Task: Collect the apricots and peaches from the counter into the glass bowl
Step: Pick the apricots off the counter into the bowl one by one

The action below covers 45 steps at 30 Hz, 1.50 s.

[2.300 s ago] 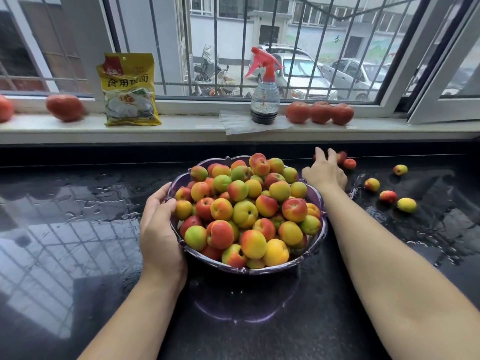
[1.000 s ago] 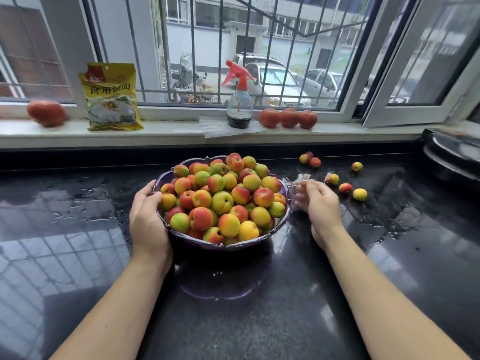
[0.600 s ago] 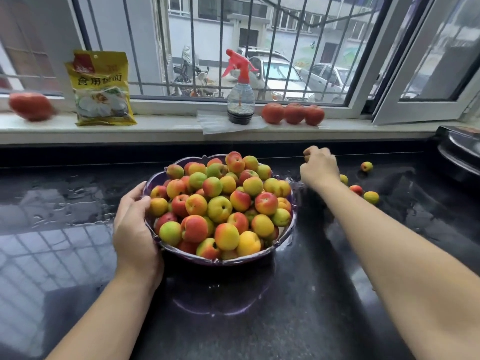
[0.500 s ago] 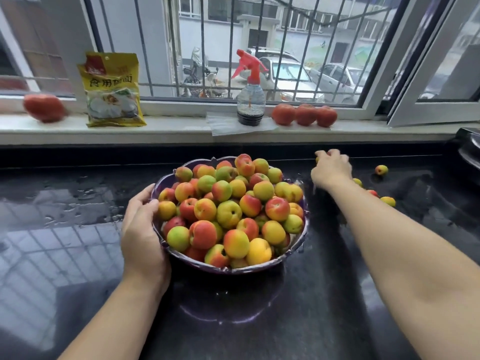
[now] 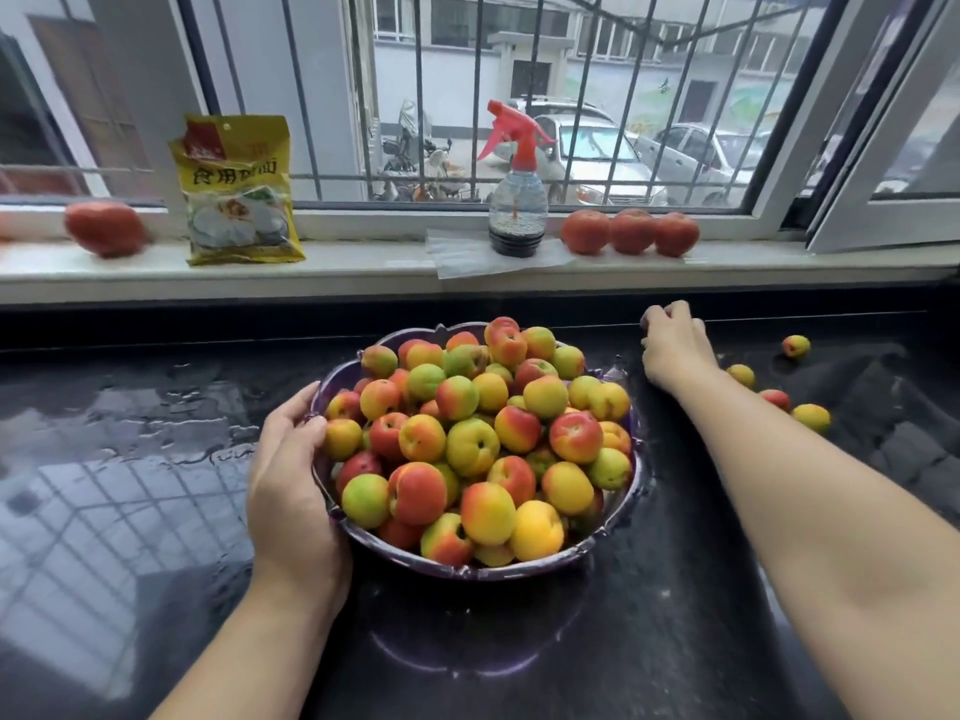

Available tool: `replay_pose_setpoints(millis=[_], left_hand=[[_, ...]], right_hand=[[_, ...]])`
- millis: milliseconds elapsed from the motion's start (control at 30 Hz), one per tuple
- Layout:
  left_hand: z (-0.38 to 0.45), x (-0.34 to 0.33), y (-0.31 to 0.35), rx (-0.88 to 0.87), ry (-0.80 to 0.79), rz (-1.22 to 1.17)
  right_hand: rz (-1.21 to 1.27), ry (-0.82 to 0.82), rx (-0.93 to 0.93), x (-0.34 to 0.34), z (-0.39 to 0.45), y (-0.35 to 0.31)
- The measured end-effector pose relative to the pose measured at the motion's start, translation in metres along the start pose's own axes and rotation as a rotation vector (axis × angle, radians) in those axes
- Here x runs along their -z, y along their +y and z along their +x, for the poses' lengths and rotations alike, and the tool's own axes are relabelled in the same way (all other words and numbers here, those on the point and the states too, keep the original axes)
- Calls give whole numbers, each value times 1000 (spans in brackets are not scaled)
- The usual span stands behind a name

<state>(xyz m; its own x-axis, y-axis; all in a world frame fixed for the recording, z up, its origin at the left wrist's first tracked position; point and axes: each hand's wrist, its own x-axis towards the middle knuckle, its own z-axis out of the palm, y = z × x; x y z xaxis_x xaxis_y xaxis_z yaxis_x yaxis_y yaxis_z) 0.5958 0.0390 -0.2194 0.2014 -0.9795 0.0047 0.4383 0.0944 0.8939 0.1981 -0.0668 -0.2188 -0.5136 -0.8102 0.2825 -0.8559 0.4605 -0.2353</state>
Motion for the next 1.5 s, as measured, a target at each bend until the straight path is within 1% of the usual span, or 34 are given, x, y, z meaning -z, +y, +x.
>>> replay_pose_setpoints(millis=[67, 100, 167, 233, 267, 300, 333, 400, 467, 533, 600, 633, 733, 767, 800, 833, 867, 900, 967, 1067, 1167, 1233, 1300, 1400, 1500], left_hand=[[-1, -1, 2, 7, 0, -6], [-1, -1, 2, 10, 1, -11], [-2, -2, 4, 19, 0, -15], [-4, -4, 7, 24, 0, -17], [-6, -4, 9, 24, 3, -14], [-8, -5, 12, 26, 6, -13], [-10, -6, 14, 29, 8, -16], [-12, -6, 17, 38, 5, -33], [-14, -6, 19, 48, -4, -39], [-16, -7, 21, 58, -5, -35], [-18, -7, 23, 60, -9, -34], [-19, -7, 24, 59, -12, -40], [-19, -6, 24, 61, -14, -52], [-19, -6, 23, 62, -12, -49], [-17, -6, 21, 64, -9, -44], [-17, -6, 20, 64, -12, -39], [-17, -5, 19, 59, -13, -40], [-17, -5, 18, 51, -17, -41], [-15, -5, 16, 36, -27, -45], [-7, -3, 8, 12, -10, -34], [-2, -1, 1, 3, -15, -21], [1, 1, -2, 3, -22, -23], [2, 2, -3, 1, -20, -20], [3, 2, -5, -6, -11, 2], [3, 1, -4, -5, -1, 10]], right_hand=[[71, 34, 41, 5, -12, -5], [175, 47, 35, 10, -18, -9], [518, 48, -18, 34, -37, -20], [862, -15, -19, 71, -67, -33], [971, -67, 37, 92, -84, -39], [1011, -120, 123, 111, -102, -46], [975, -162, 218, 127, -118, -54], [759, -205, 364, 144, -141, -70], [518, -220, 408, 146, -151, -80], [387, -247, 409, 144, -156, -84], [396, -232, 384, 143, -158, -81], [442, -193, 347, 142, -157, -78], [693, -23, 119, 129, -148, -59], [701, 34, 34, 123, -142, -49], [633, 71, -35, 115, -135, -38], [520, 72, -84, 106, -126, -26], [401, 39, -107, 97, -117, -17], [296, -10, -107, 88, -109, -10], [169, -74, -77, 74, -91, -2], [-10, -32, -25, 64, -63, 0], [-188, -3, -29, 55, -36, 7], [-269, -38, -53, 46, -17, 13], [-331, -112, -68, 36, 0, 16], [-363, -192, -93, 26, 15, 14], [-380, -144, -76, 21, 19, 9]])
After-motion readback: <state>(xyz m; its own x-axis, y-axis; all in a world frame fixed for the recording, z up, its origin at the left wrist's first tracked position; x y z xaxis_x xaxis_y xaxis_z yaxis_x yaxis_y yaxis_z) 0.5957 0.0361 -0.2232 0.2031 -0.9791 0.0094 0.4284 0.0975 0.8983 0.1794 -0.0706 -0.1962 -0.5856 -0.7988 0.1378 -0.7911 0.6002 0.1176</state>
